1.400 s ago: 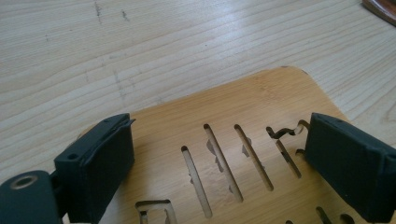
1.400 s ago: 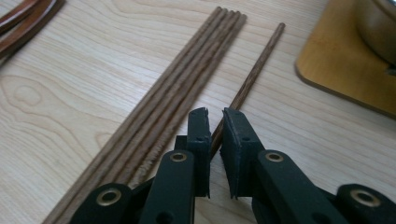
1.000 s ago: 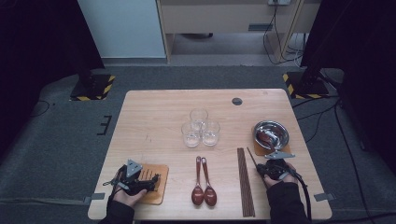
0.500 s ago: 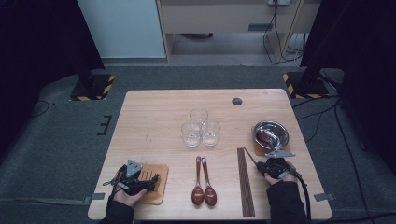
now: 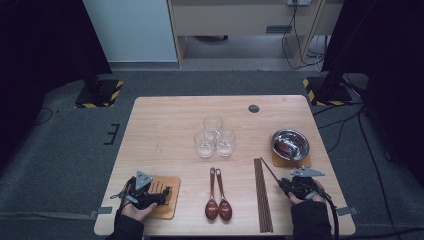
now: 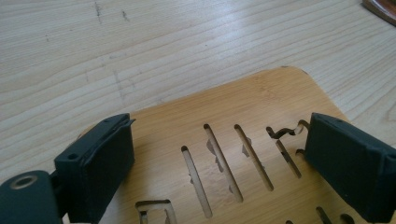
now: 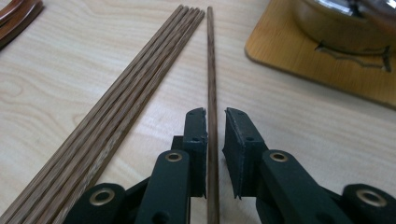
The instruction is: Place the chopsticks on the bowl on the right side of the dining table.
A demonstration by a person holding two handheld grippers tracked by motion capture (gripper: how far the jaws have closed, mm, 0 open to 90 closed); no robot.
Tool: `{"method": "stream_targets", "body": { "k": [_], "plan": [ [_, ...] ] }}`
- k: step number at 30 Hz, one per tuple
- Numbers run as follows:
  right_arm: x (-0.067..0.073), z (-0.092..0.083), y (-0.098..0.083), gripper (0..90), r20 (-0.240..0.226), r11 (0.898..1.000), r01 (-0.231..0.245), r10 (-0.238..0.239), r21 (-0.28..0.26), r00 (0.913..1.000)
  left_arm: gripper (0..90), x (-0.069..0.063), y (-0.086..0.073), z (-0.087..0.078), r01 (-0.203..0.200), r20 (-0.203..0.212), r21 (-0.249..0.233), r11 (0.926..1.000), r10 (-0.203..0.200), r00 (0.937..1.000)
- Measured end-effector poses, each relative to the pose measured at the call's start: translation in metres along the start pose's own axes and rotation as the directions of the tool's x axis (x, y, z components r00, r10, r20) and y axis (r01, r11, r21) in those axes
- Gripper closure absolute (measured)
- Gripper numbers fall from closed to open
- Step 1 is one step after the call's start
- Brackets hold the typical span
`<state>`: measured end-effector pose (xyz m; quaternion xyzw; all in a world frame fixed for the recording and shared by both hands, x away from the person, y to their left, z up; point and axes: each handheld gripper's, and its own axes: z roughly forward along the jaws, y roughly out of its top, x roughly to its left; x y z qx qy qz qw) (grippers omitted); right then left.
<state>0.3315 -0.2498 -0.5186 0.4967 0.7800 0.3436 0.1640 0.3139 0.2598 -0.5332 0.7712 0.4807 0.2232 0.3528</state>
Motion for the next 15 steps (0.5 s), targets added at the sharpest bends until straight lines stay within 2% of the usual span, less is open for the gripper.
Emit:
{"method": "stream_targets", "body": {
  "k": [8, 15],
  "plan": [
    [0.0006, -0.0021, -0.0042, 81.0, 0.017, 1.0, 0.016, -0.016, 0.022, 0.9997, 7.2, -0.0003, -0.0002, -0.0003, 0.005, -0.001, 0.006, 1.0, -0.005, 1.0],
    [0.0011, -0.0014, -0.0063, 82.9, 0.02, 0.999, 0.008, -0.009, 0.036, 0.9998, 7.2, -0.0003, -0.0002, -0.0003, 0.005, -0.001, 0.006, 1.0, -0.005, 1.0]
  ]
}}
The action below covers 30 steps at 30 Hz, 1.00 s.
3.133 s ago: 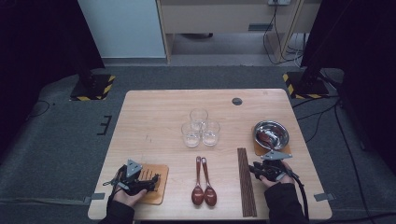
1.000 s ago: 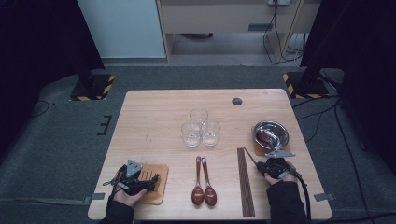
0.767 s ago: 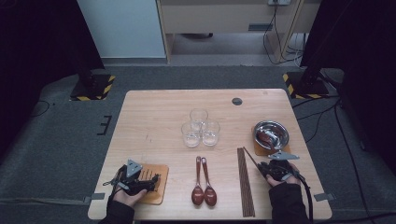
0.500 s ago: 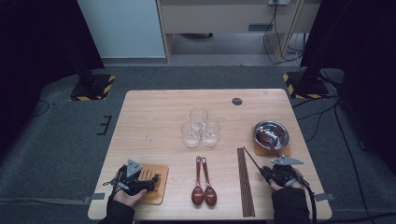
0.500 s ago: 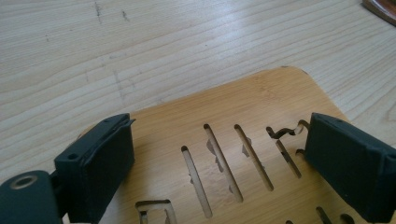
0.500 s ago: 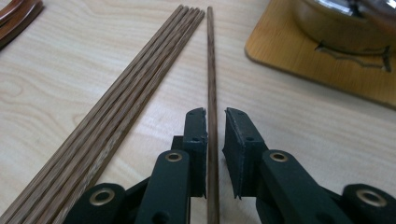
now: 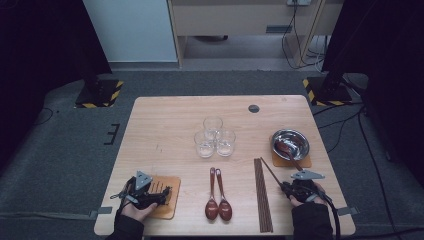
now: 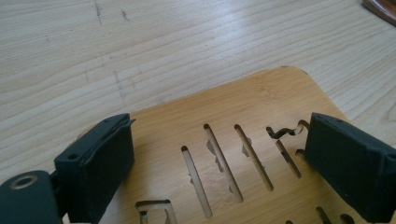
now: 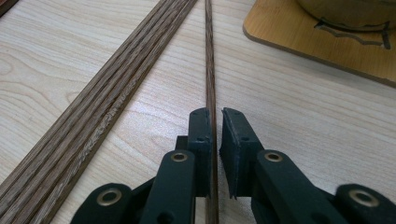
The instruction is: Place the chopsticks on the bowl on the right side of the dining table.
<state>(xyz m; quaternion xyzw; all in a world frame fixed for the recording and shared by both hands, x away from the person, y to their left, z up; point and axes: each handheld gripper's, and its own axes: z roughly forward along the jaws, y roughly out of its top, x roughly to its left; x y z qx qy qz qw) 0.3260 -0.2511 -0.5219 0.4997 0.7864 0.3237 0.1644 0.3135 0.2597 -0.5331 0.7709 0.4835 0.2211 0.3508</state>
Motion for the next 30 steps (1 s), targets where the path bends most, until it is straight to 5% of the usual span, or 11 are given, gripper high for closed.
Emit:
{"method": "stream_targets", "body": {
  "k": [10, 30],
  "plan": [
    [0.004, 0.001, 0.0, 85.3, 0.023, 1.0, 0.002, -0.002, 0.006, 0.9997, 7.2, 0.0, 0.0, 0.0, -0.005, 0.001, -0.006, 1.0, 0.005, 1.0],
    [-0.013, -0.011, 0.011, 85.6, -0.051, 0.994, -0.067, 0.063, -0.086, 0.9967, 7.2, 0.0, 0.0, 0.0, -0.005, 0.001, -0.006, 1.0, 0.005, 1.0]
  ]
}}
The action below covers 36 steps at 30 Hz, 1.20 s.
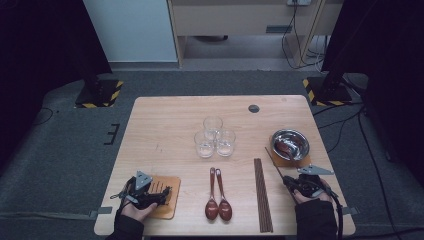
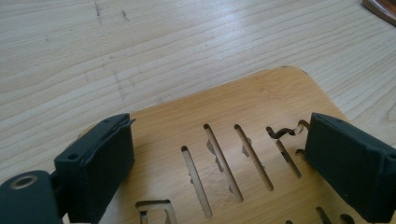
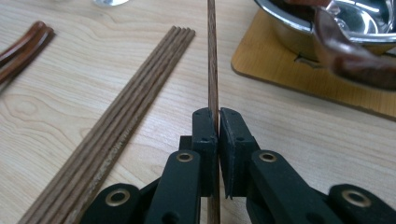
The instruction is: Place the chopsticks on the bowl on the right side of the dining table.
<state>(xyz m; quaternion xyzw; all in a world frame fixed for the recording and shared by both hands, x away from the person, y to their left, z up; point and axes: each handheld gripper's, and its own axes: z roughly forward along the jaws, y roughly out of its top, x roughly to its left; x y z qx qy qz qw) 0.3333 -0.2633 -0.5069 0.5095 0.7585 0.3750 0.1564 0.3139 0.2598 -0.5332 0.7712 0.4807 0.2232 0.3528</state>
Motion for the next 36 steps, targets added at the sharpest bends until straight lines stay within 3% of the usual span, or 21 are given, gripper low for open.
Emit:
{"method": "stream_targets", "body": {
  "k": [19, 26, 36],
  "plan": [
    [0.004, 0.03, 0.002, 85.4, 0.044, 0.997, 0.024, -0.027, 0.07, 0.9987, 7.2, 0.0, 0.0, 0.0, 0.0, 0.0, 0.0, 1.0, 0.0, 1.0],
    [0.003, 0.027, 0.001, 80.6, 0.042, 0.998, 0.031, -0.033, 0.054, 0.9985, 7.2, 0.0, 0.0, 0.0, 0.0, 0.0, 0.0, 1.0, 0.0, 1.0],
    [0.003, 0.018, -0.007, 83.2, 0.034, 0.996, 0.039, -0.041, 0.076, 0.9986, 7.2, 0.0, 0.0, 0.0, 0.0, 0.0, 0.0, 1.0, 0.0, 1.0]
  ]
}}
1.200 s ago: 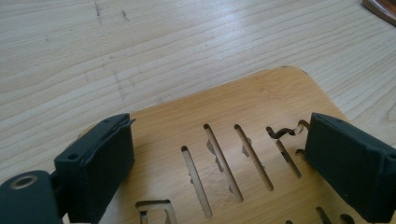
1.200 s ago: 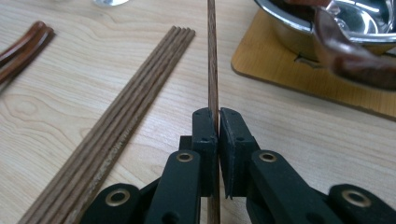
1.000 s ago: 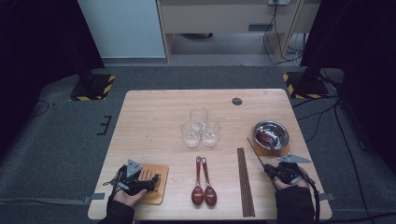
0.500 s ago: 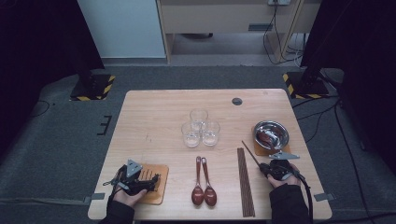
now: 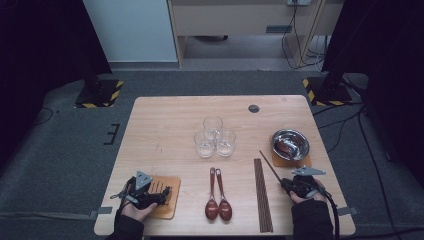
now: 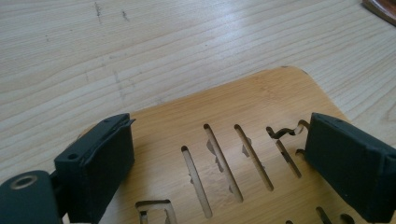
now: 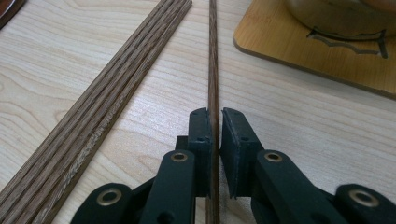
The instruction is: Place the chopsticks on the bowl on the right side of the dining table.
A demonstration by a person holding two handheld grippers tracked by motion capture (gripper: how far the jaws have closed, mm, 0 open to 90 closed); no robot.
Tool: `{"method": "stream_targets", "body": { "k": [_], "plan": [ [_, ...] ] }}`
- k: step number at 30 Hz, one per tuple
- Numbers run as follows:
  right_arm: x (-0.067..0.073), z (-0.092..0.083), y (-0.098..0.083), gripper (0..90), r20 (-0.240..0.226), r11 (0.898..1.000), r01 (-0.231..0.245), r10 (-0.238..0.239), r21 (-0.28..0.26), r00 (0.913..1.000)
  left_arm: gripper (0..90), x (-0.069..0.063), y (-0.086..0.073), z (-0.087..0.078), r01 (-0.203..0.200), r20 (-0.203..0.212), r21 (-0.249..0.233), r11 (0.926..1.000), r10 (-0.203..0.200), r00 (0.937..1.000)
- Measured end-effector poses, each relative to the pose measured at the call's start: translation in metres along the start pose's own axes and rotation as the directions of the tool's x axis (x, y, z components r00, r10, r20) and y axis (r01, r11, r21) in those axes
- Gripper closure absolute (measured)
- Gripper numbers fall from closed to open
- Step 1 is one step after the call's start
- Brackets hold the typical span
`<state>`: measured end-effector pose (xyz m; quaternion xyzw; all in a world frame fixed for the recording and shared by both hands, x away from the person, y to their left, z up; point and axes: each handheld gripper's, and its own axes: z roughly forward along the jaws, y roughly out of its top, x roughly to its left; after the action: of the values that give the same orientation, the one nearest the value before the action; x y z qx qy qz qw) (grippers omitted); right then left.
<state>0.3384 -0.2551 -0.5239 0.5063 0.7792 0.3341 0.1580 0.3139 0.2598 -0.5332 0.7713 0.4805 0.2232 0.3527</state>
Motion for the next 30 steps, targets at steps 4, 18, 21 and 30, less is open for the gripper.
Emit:
{"method": "stream_targets", "body": {
  "k": [4, 18, 21, 30],
  "plan": [
    [0.004, 0.001, 0.0, 84.8, 0.021, 1.0, 0.007, -0.008, 0.004, 0.9998, 7.2, 0.0, 0.0, 0.0, 0.0, 0.0, 0.0, 1.0, 0.0, 1.0],
    [-0.002, -0.011, 0.006, 85.3, -0.02, 0.998, -0.032, 0.031, -0.049, 0.9993, 7.2, 0.0, 0.0, 0.0, 0.0, 0.0, 0.0, 1.0, 0.0, 1.0],
    [-0.004, -0.013, 0.006, 85.3, -0.029, 0.997, -0.041, 0.04, -0.061, 0.9988, 7.3, 0.0, 0.0, 0.0, 0.0, 0.0, 0.0, 1.0, 0.0, 1.0],
    [-0.003, -0.027, 0.013, 85.3, -0.058, 0.992, -0.052, 0.046, -0.117, 0.9973, 7.2, 0.0, 0.0, 0.0, 0.0, 0.0, 0.0, 1.0, 0.0, 1.0]
  ]
}}
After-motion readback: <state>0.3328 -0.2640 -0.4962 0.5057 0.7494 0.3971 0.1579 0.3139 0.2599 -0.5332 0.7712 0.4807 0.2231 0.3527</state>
